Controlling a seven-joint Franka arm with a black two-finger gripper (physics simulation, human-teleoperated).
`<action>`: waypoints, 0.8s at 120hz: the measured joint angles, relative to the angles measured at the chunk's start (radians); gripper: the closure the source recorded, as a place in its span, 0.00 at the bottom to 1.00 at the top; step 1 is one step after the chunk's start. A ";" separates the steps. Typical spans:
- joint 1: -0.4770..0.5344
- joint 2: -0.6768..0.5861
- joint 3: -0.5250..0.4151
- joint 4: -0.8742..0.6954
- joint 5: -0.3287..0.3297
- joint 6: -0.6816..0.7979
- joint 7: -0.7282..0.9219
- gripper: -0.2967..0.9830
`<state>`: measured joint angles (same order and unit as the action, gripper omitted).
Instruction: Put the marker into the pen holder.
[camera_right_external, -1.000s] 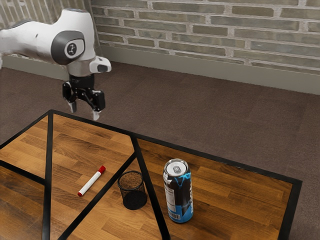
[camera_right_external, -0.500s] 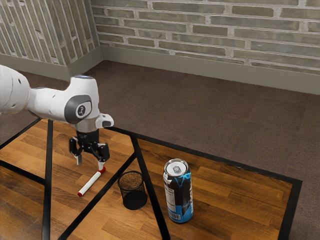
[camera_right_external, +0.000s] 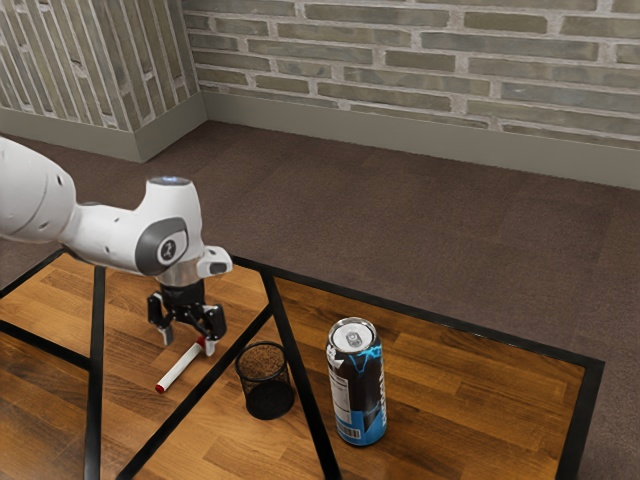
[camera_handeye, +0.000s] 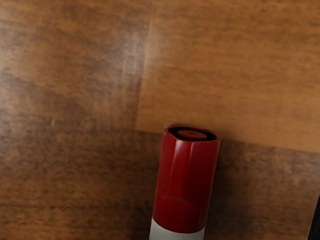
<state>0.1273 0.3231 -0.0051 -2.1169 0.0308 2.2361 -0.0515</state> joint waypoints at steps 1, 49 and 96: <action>0.000 0.001 0.000 0.000 0.000 0.002 0.000 0.24; 0.000 0.000 0.002 0.001 0.015 0.034 0.001 0.59; 0.000 0.006 0.006 0.000 0.021 0.043 -0.010 0.81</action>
<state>0.1270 0.3289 0.0013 -2.1173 0.0514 2.2789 -0.0613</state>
